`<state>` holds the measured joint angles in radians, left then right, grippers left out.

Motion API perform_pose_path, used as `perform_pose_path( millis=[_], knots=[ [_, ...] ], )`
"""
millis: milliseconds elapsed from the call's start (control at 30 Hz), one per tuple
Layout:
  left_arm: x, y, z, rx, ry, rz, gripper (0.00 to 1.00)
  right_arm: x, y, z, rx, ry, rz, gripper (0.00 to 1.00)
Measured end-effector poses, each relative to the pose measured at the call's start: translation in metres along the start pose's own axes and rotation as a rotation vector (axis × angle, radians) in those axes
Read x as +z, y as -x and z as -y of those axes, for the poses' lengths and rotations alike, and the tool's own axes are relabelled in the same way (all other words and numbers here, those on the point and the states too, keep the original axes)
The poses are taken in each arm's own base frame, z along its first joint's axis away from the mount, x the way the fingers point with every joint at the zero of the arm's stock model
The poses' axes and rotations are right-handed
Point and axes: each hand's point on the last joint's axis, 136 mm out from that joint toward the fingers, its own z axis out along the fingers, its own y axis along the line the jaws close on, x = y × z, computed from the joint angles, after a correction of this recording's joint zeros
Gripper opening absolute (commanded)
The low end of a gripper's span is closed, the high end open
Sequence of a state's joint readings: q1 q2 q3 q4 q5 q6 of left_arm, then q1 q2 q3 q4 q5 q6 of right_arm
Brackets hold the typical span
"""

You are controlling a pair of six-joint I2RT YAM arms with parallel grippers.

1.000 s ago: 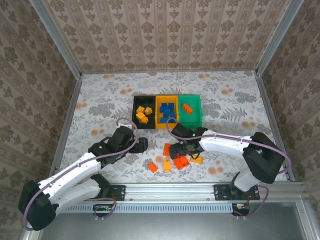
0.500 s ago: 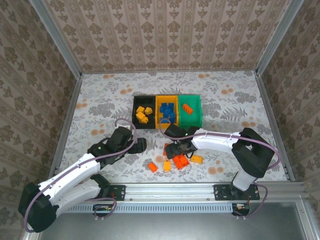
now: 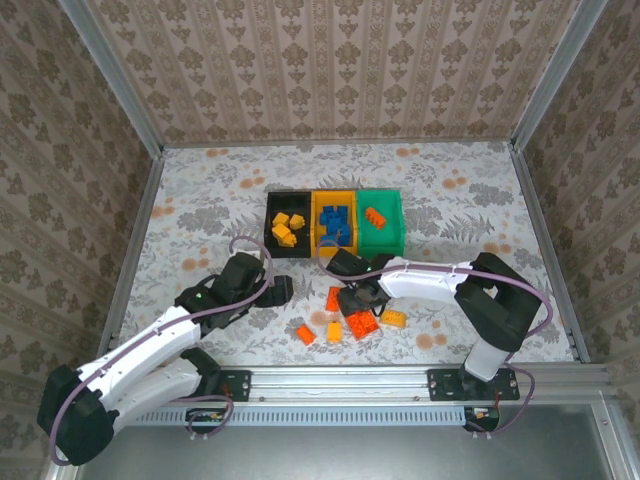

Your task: Sort the legos into containers by color

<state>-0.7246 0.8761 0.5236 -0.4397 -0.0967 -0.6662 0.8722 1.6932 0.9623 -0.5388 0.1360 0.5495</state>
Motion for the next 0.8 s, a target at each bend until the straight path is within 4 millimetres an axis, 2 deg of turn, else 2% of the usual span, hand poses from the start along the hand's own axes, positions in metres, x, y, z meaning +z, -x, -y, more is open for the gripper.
perform_pose_path(
  millis=[100,167,267,400,467,567,667,800],
  knots=[
    [0.0,0.0,0.001,0.0,-0.005,0.0,1.0,-0.008,0.008,0.009,0.025,-0.008,0.03,0.55],
    [0.0,0.0,0.002,0.0,-0.009,-0.002,1.0,-0.023,0.017,0.015,0.05,0.0,0.072,0.55],
    [0.0,0.0,0.003,-0.001,-0.014,-0.003,1.0,-0.055,0.036,0.028,0.084,0.015,0.163,0.55],
    [0.0,0.0,0.003,0.0,-0.015,-0.005,1.0,-0.096,0.075,0.05,0.162,0.031,0.284,0.55],
    [0.0,0.0,0.003,0.0,-0.015,-0.005,1.0,-0.104,0.093,0.065,0.208,0.019,0.319,0.55],
    [0.0,0.0,0.003,0.0,-0.016,-0.005,1.0,-0.103,0.12,0.086,0.267,-0.017,0.335,0.55],
    [0.0,0.0,0.003,0.0,-0.016,-0.005,1.0,-0.082,0.145,0.102,0.314,-0.056,0.309,0.56],
    [0.0,-0.001,0.004,0.0,-0.019,-0.007,1.0,-0.052,0.16,0.115,0.345,-0.093,0.261,0.62]
  ],
)
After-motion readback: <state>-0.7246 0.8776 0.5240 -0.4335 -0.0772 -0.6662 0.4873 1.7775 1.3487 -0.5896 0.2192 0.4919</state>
